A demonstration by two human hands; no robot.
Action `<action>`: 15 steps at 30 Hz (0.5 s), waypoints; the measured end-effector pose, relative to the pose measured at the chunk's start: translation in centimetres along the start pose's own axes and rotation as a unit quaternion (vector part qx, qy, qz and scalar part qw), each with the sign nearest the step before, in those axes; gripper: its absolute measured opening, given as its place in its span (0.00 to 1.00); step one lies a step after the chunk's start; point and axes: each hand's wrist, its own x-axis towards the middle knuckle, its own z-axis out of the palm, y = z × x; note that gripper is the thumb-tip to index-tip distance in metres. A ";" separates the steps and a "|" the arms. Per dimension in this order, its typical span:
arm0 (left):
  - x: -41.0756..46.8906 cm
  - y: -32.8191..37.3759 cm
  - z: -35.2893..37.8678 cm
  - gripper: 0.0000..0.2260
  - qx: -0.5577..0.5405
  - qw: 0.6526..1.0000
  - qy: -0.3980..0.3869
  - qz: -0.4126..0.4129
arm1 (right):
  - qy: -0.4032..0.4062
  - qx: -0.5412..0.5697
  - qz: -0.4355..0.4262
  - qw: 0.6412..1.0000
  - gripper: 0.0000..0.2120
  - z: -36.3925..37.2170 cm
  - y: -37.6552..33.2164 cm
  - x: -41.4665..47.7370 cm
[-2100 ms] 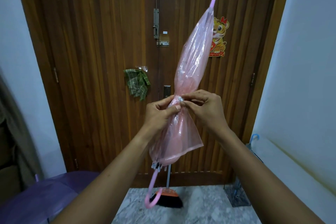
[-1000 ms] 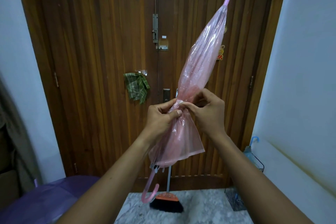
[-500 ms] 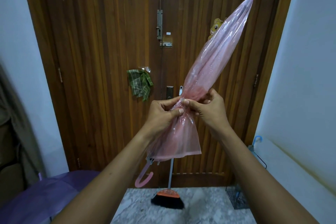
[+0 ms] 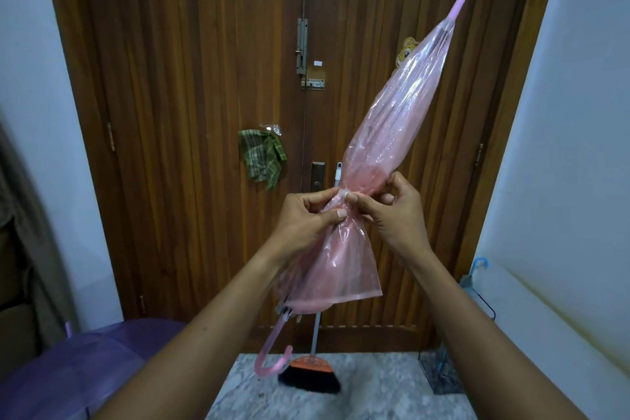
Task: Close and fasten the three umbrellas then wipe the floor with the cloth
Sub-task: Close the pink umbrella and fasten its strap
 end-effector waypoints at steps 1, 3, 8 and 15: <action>0.0 0.0 0.0 0.22 0.007 1.000 0.002 0.000 | 0.000 -0.001 0.000 1.000 0.22 0.0 0.0 0.0; 0.2 0.0 -0.2 0.21 0.022 1.000 0.001 0.005 | -0.002 -0.006 0.000 1.000 0.21 -0.1 0.1 0.2; 0.0 0.3 -0.1 0.19 0.032 0.999 -0.002 0.018 | -0.025 -0.001 0.010 1.000 0.22 -0.3 -0.4 0.7; -0.2 0.2 0.1 0.19 0.032 0.999 0.001 0.024 | -0.010 -0.082 -0.002 0.997 0.29 0.1 0.1 1.0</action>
